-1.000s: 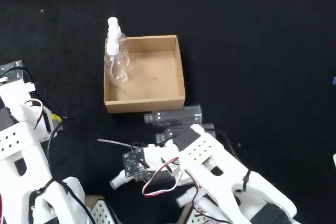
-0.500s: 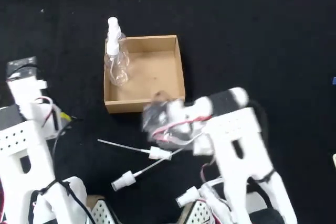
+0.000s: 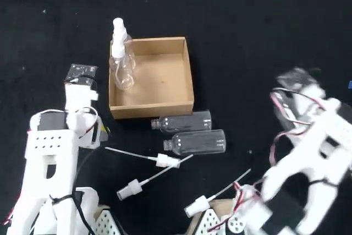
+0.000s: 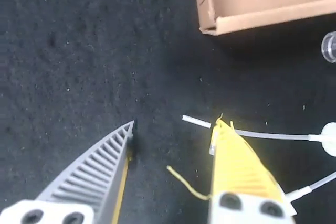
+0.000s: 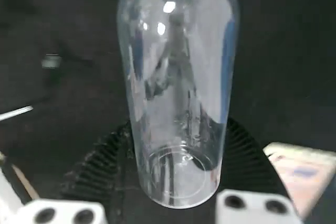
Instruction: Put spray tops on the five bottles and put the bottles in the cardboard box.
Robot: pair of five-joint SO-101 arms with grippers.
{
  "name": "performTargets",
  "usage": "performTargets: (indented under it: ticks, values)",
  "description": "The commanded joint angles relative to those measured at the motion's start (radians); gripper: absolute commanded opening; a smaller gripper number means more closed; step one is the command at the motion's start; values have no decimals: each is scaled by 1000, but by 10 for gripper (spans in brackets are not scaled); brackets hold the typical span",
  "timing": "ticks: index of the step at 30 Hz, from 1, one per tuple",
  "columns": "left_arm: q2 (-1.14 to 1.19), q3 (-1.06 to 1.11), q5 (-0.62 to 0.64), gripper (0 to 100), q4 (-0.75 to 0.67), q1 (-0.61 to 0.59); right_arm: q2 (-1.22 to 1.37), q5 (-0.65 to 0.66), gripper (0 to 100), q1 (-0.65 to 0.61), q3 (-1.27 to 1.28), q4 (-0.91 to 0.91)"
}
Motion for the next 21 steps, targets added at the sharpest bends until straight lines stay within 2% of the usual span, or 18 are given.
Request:
performTargets:
  ticks: [1, 7, 12, 19, 21]
  values:
    - [-9, 1, 14, 209, -29, 24, 159, -95, 175, 72, -105, -52]
    - [-9, 41, 14, 209, -32, 24, 315, -176, 189, 44, -177, -48]
    - [-11, 45, 14, 209, -23, 18, 326, -195, 355, -11, -186, -46]
    - [-11, 61, 12, 209, -21, 16, 325, -204, 296, -112, -240, -12]
    - [-11, 61, 12, 209, -21, 16, 332, -247, 299, -126, -314, 21]
